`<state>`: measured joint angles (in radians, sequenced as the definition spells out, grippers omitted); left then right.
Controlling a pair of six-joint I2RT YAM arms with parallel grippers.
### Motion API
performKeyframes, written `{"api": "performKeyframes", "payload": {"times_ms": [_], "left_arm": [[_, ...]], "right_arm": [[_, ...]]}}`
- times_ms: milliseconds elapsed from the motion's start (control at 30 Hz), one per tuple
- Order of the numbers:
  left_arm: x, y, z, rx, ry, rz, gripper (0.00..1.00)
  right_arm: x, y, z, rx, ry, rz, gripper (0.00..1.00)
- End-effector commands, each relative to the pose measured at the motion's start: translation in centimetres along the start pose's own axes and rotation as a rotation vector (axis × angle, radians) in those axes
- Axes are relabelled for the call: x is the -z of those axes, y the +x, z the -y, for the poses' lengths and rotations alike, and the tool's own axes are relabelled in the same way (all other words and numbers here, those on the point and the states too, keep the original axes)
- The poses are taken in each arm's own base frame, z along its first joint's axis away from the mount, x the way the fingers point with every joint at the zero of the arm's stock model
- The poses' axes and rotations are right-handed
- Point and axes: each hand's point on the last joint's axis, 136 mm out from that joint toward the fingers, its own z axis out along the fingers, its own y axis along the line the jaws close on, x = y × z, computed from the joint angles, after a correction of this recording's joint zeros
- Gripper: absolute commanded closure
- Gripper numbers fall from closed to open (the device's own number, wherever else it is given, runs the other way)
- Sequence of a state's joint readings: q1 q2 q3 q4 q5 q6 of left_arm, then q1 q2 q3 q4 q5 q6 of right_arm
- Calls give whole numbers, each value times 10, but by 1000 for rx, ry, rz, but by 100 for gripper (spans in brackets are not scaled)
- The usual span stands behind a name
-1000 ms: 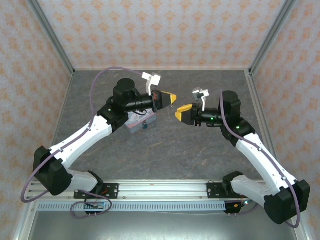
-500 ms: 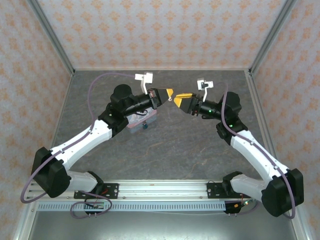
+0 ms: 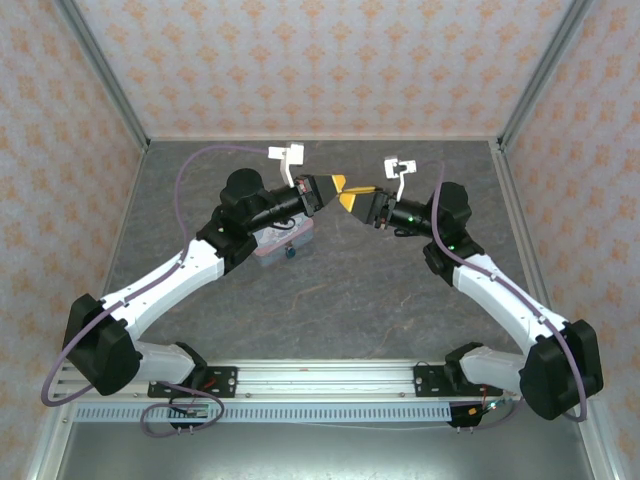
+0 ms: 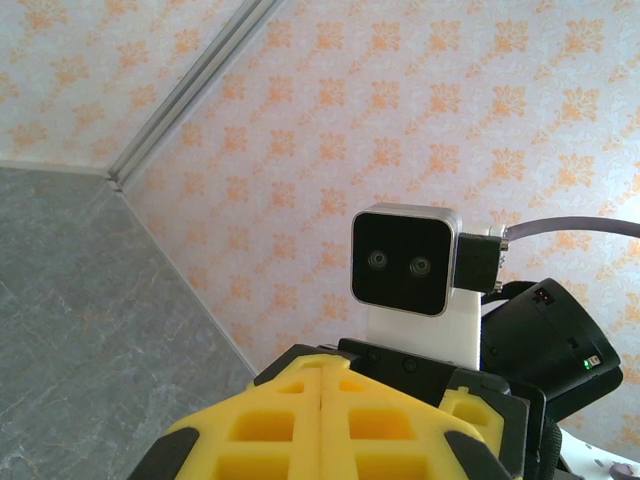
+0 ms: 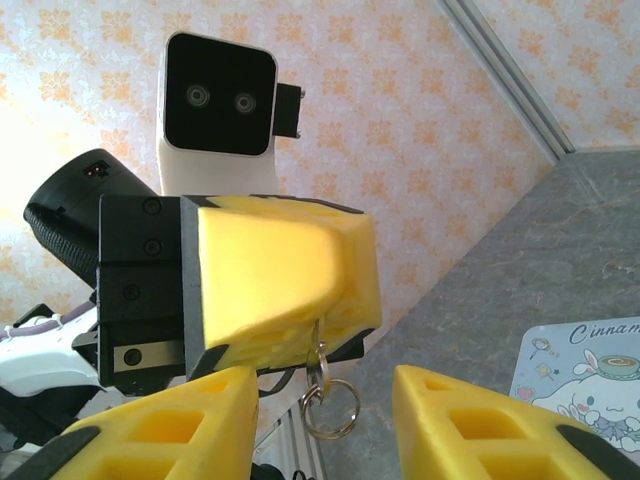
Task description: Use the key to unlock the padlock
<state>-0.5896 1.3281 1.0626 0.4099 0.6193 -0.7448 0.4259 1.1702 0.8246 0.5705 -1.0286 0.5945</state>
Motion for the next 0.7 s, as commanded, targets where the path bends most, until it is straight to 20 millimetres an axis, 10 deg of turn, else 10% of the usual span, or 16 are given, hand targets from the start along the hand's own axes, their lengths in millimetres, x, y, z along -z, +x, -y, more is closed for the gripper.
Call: {"api": "performKeyframes", "payload": {"times_ms": [0, 667], "left_arm": [[1, -9, 15, -11, 39, 37, 100], [-4, -10, 10, 0, 26, 48, 100]], "right_arm": [[-3, -20, -19, 64, -50, 48, 61], [-12, -10, -9, 25, -49, 19, 71]]}}
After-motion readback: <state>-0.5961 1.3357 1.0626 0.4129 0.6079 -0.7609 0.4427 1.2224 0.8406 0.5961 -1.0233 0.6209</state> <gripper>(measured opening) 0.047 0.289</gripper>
